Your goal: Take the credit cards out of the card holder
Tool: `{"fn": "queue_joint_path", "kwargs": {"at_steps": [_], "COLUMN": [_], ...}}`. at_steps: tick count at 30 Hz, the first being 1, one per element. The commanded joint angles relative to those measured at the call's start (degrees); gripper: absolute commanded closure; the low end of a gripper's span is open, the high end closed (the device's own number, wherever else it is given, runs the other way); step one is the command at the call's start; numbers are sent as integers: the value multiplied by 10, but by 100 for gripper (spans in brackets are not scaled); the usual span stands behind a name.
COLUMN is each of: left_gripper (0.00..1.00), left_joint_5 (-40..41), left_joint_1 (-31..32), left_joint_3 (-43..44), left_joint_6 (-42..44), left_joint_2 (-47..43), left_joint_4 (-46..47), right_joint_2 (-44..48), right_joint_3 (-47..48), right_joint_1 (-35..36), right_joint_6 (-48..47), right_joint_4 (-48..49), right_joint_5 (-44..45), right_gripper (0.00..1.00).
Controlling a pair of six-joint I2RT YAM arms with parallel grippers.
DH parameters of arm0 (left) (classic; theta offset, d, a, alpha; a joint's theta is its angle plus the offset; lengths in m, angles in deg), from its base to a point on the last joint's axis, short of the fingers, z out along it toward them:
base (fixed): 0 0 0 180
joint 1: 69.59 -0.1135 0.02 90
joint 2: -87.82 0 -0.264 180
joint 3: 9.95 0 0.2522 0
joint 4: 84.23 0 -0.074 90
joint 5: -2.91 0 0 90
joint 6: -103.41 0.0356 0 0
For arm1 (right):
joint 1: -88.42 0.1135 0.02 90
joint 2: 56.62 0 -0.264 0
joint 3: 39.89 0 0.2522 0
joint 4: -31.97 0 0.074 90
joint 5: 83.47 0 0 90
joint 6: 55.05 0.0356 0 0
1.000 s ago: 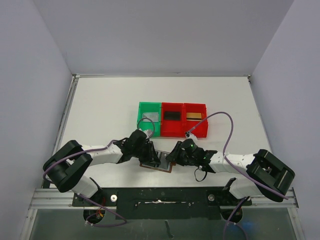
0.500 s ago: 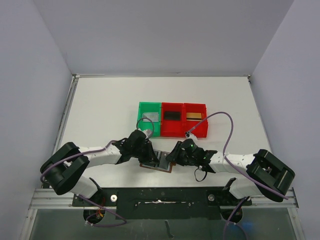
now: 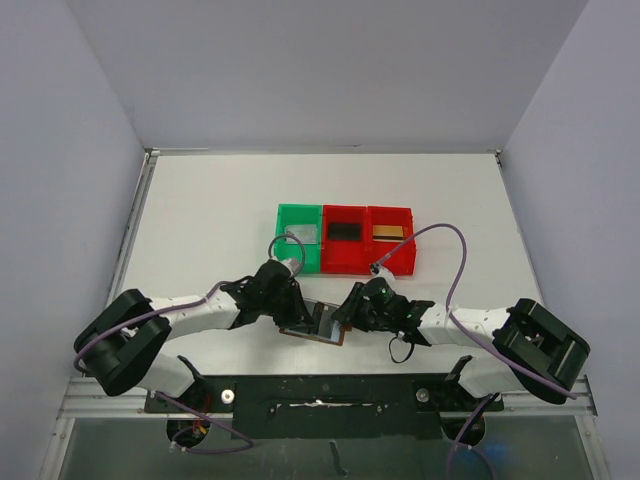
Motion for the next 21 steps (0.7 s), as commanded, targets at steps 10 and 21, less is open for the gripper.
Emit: {"fn": "queue_joint_path", "kwargs": {"at_steps": [10,21], "left_gripper": [100,100], "left_joint_5": [19,20], "left_joint_1": [1,1], "left_joint_3": [-2,-4], "left_joint_6": [14,13], "left_joint_2": [-24,-26], "left_joint_4": [7,10], "right_joint_2": [1,16], "right_joint_3": [26,76], "right_joint_1": [8,20], "right_joint_6": [-36,-88], "right_joint_4": [-43,-43], "right_joint_5": [22,-3], "right_gripper": [70,64]}}
